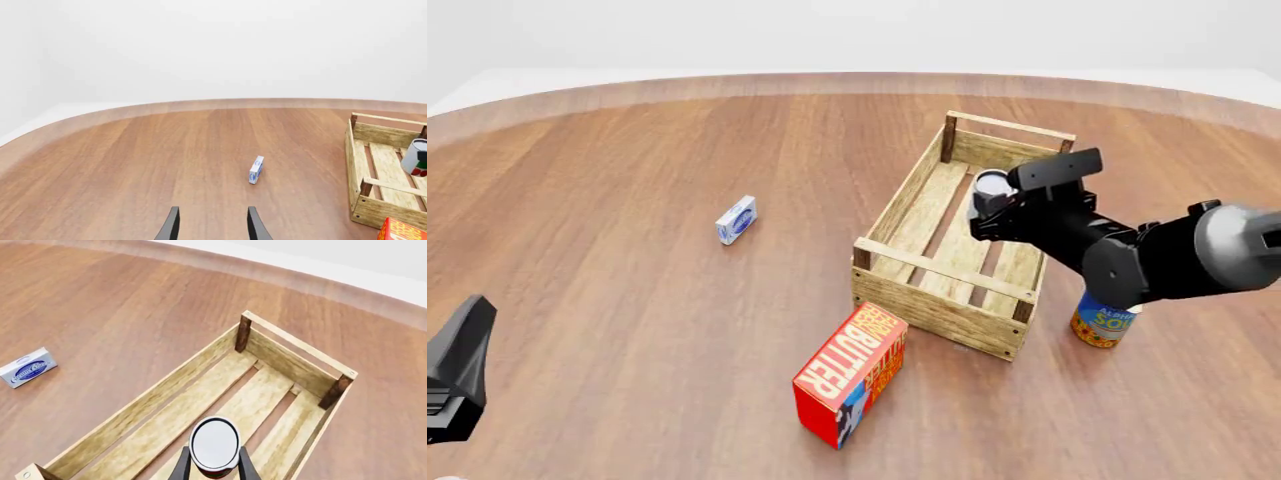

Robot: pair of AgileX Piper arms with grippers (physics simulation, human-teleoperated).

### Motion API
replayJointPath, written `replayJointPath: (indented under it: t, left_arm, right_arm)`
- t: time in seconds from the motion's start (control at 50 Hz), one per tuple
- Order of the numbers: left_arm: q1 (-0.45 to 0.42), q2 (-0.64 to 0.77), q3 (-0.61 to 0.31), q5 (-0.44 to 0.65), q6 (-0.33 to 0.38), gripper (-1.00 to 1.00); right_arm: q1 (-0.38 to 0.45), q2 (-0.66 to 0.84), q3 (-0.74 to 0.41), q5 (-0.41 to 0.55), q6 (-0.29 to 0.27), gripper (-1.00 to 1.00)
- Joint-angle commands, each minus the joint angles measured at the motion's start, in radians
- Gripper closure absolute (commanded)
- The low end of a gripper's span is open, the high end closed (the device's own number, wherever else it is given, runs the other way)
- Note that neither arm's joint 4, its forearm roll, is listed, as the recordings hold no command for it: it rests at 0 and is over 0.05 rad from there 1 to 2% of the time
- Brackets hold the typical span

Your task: Pick up the tomato sauce, and put it in the wooden tray.

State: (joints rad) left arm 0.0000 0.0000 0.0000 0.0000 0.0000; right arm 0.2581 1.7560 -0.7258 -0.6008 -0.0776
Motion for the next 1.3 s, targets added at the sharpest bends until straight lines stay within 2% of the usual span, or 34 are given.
replayJointPath:
  t: [0.02, 0.96, 1.3]
  left_arm:
    - [0.000, 0.000, 0.000, 0.000, 0.000, -1.00]
    - [0.000, 0.000, 0.000, 0.000, 0.000, -1.00]
    - [0.000, 0.000, 0.000, 0.000, 0.000, -1.00]
  right_arm:
    - [0.002, 0.029, -0.016, -0.015, 0.022, 1.00]
    - [-0.008, 0.126, -0.064, -0.034, 0.026, 1.00]
    - [-0.016, 0.101, -0.054, -0.042, 0.032, 1.00]
